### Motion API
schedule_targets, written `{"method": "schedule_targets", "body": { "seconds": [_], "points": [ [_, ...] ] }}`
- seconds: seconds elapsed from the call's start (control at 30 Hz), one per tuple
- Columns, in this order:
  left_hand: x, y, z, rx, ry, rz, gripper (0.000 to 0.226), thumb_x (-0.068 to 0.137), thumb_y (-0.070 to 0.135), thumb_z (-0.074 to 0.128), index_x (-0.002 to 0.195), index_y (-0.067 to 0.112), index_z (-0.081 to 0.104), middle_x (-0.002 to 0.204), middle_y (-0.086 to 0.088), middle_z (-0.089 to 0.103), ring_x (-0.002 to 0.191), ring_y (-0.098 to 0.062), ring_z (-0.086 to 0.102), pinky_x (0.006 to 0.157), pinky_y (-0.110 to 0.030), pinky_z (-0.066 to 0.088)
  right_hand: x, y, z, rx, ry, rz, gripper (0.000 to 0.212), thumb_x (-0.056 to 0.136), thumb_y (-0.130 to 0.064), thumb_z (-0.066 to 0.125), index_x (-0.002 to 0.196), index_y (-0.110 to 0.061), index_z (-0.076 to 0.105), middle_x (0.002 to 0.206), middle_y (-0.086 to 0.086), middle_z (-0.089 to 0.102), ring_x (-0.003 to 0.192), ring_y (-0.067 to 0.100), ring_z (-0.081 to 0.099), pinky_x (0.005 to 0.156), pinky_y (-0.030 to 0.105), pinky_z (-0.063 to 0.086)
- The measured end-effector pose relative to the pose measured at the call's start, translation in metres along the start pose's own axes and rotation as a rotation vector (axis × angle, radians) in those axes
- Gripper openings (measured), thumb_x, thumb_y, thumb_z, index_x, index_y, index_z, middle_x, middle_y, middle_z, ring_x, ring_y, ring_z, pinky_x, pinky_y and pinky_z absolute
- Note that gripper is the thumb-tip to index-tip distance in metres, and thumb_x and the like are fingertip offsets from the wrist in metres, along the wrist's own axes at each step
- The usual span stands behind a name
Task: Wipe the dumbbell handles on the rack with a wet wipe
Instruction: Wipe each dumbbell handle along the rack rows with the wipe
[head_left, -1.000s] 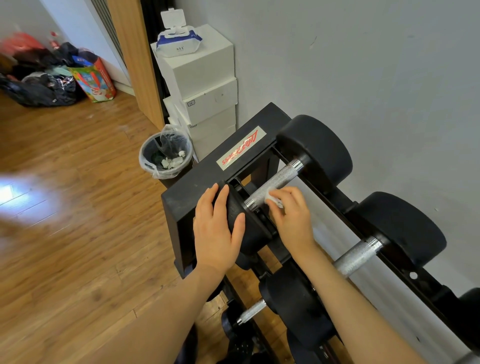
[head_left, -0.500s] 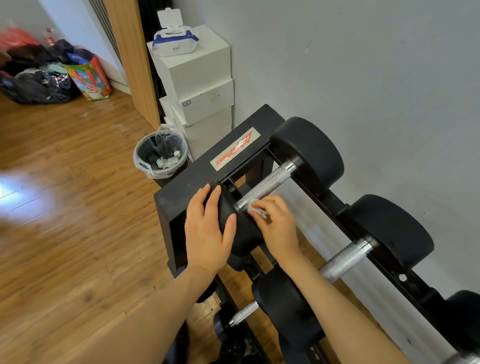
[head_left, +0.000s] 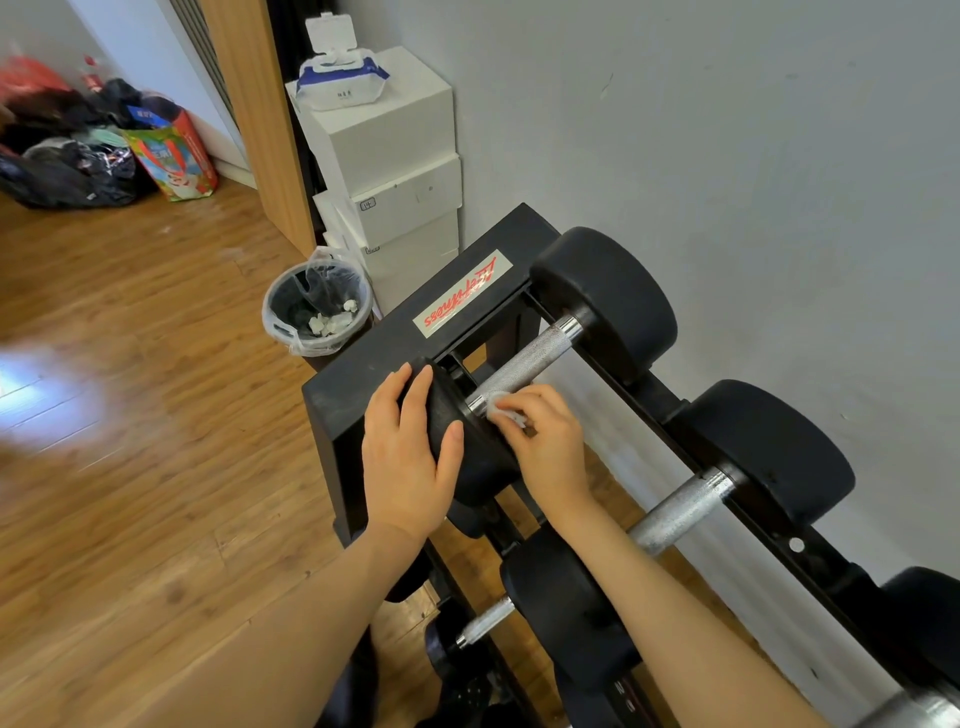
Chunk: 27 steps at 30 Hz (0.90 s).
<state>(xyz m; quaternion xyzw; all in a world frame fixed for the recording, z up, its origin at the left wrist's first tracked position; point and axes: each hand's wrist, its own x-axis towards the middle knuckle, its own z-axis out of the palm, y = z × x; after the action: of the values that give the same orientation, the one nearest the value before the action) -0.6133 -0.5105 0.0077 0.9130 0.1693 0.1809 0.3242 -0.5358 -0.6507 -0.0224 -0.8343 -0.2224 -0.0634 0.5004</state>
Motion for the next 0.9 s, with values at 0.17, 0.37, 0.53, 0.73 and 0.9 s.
{"method": "schedule_targets", "body": {
  "seconds": [0.17,0.37,0.53,0.73,0.9],
  "points": [
    [0.000,0.002,0.000,-0.002,-0.002,-0.006,0.063,0.094,0.048,0.039,0.148,0.016,0.040,0.153,-0.007,0.035,0.142,-0.022,0.027,0.114,-0.037,0.020,0.015,0.004,-0.012,0.046,0.317,0.174,0.020,0.089,-0.007,0.067,0.108,-0.006,0.069,0.104,-0.020,0.047,0.098,-0.008,0.054,0.080,0.010,0.049],
    [0.000,0.001,0.000,-0.005,-0.003,-0.006,0.062,0.094,0.047,0.039,0.147,0.015,0.041,0.153,-0.008,0.036,0.142,-0.024,0.029,0.115,-0.041,0.024,0.016,0.001,-0.012,0.031,0.265,0.114,0.021,0.090,-0.007,0.067,0.111,-0.007,0.069,0.106,-0.020,0.048,0.099,-0.005,0.054,0.081,0.014,0.051],
    [0.000,0.000,0.000,-0.004,0.001,-0.008,0.062,0.094,0.047,0.040,0.147,0.015,0.041,0.153,-0.008,0.036,0.142,-0.025,0.030,0.115,-0.044,0.027,0.020,-0.004,-0.008,0.136,0.371,0.257,0.023,0.090,-0.007,0.066,0.112,-0.011,0.068,0.108,-0.020,0.049,0.101,-0.007,0.056,0.081,0.012,0.051],
    [0.000,0.002,-0.001,0.016,-0.011,-0.009,0.063,0.094,0.047,0.039,0.147,0.014,0.041,0.153,-0.008,0.036,0.143,-0.024,0.029,0.115,-0.040,0.025,0.007,-0.012,0.001,0.008,0.124,0.150,0.020,0.090,-0.010,0.066,0.109,-0.011,0.069,0.109,-0.005,0.054,0.099,0.006,0.056,0.084,0.012,0.048],
    [0.000,0.005,-0.008,0.062,-0.069,-0.018,0.063,0.096,0.048,0.036,0.150,0.015,0.037,0.157,-0.006,0.032,0.146,-0.024,0.026,0.113,-0.041,0.026,0.006,-0.017,-0.009,-0.097,0.001,0.105,0.019,0.090,-0.010,0.067,0.108,-0.011,0.071,0.108,-0.001,0.056,0.100,0.010,0.056,0.085,0.017,0.050]
  ]
}}
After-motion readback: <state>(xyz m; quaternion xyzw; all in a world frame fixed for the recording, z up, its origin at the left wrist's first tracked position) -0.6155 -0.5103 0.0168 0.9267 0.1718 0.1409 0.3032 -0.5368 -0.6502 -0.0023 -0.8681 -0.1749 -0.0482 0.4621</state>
